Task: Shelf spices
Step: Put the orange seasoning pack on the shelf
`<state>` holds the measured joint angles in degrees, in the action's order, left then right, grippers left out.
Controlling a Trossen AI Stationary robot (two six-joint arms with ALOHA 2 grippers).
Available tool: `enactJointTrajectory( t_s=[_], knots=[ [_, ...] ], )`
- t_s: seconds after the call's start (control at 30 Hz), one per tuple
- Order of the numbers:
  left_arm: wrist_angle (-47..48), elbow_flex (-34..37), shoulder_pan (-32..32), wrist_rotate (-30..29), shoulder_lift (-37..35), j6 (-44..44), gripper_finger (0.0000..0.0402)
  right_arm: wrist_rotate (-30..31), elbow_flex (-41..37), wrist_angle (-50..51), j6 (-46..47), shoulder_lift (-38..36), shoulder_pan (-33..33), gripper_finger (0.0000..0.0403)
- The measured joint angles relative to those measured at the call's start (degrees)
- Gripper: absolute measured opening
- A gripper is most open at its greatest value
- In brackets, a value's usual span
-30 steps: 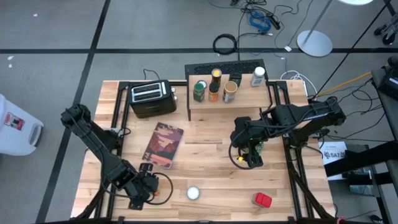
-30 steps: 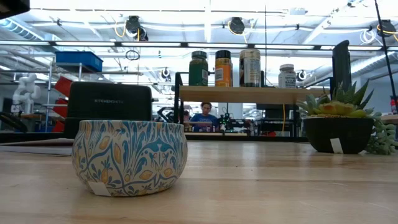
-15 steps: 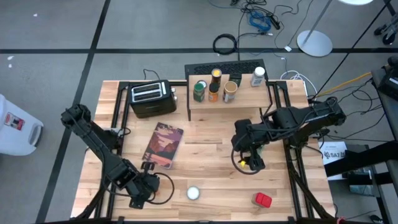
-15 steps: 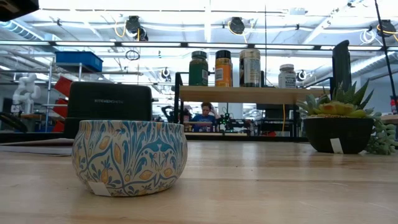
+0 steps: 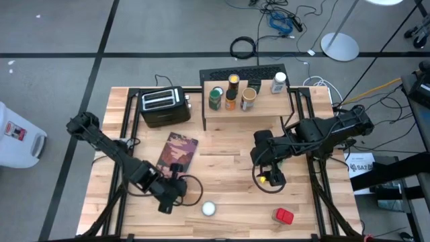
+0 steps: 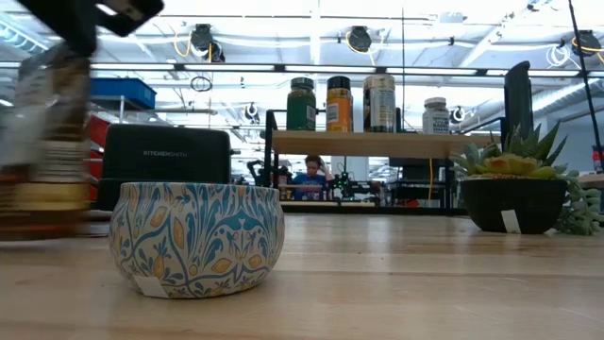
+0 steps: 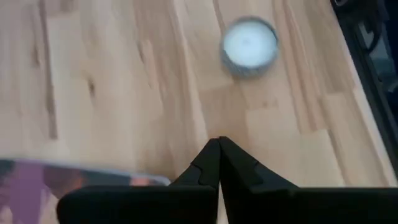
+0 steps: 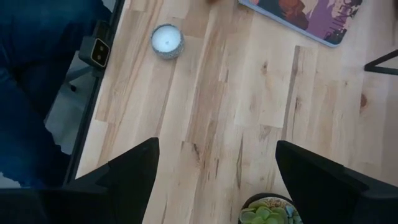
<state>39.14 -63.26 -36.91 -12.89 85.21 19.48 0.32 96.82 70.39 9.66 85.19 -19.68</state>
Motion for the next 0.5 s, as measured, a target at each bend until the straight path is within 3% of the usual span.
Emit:
enactJointTrajectory(
  t_s=[0.5],
  knots=[
    [-9.9,0.0,10.2,0.9,1.8,-17.4,0.0002,2.7,0.0,-1.6,1.2,0.0,-2.4,0.031]
  ],
)
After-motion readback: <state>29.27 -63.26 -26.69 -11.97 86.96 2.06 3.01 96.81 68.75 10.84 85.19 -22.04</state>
